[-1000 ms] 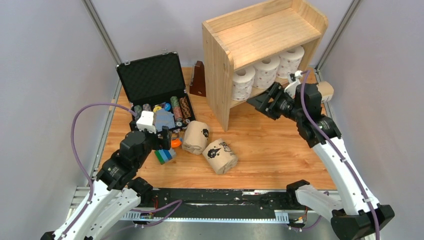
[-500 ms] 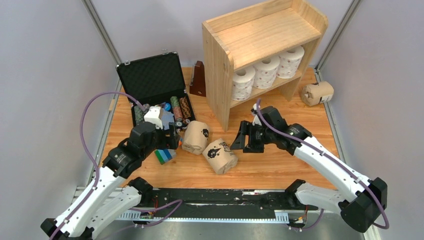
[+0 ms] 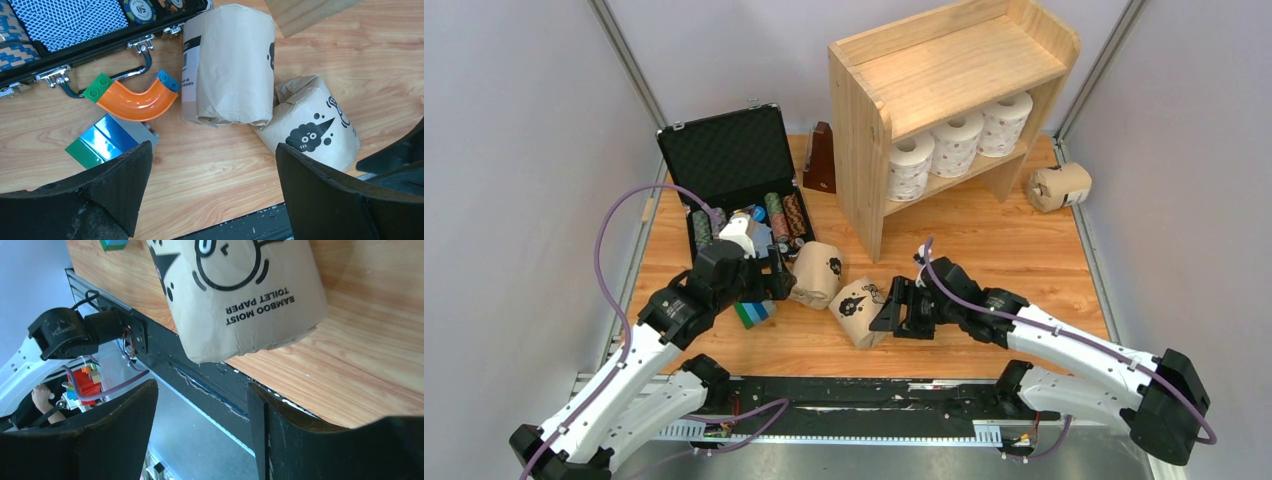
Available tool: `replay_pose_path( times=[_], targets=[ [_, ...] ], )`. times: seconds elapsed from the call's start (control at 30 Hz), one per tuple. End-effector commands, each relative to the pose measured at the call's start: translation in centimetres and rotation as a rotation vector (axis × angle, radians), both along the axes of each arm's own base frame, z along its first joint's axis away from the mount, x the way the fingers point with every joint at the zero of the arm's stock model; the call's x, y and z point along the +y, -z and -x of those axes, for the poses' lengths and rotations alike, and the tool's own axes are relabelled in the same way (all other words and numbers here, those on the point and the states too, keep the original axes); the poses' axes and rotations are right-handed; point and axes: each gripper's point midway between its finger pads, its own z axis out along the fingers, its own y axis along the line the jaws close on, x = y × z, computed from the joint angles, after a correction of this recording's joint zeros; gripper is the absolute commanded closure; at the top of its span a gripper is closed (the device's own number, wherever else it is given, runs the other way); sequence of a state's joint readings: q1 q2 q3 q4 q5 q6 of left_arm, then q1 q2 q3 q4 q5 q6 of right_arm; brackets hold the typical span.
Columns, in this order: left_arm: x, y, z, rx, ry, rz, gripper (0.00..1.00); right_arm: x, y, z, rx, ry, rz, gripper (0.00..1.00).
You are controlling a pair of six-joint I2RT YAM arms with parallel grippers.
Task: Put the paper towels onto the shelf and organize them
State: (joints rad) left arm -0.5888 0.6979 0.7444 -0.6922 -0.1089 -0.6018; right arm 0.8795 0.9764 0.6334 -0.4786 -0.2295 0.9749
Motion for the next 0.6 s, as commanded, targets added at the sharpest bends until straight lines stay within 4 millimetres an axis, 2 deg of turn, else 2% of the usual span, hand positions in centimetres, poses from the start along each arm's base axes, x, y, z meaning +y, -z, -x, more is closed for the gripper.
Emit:
replay_pose_path(
  times=[0.0, 0.1, 0.23, 0.4, 0.57],
  targets=[
    [-0.4, 0.1, 0.0, 0.010, -0.008, 0.034, 0.00, 2.4, -0.4, 0.1, 0.003, 0.053, -0.117, 0.33],
    [-0.2, -0.3, -0.1, -0.007, -0.025, 0.037, 0.00, 2.6, 1.2, 0.2, 0.025, 0.092, -0.114, 0.34],
    [0.5, -0.8, -0.1, -0.036, -0.063, 0.052, 0.00, 3.1, 2.0, -0.5, 0.012, 0.153, -0.156, 0.34],
    [1.1, -1.3, 0.2, -0.063, -0.088, 0.065, 0.00, 3.7, 1.3, -2.2, -0.063, 0.226, -0.244, 0.34],
    [1.3, -1.4, 0.6, -0.066, -0.090, 0.074, 0.00, 2.8, -0.1, -4.8, -0.172, 0.342, -0.268, 0.34]
  ],
)
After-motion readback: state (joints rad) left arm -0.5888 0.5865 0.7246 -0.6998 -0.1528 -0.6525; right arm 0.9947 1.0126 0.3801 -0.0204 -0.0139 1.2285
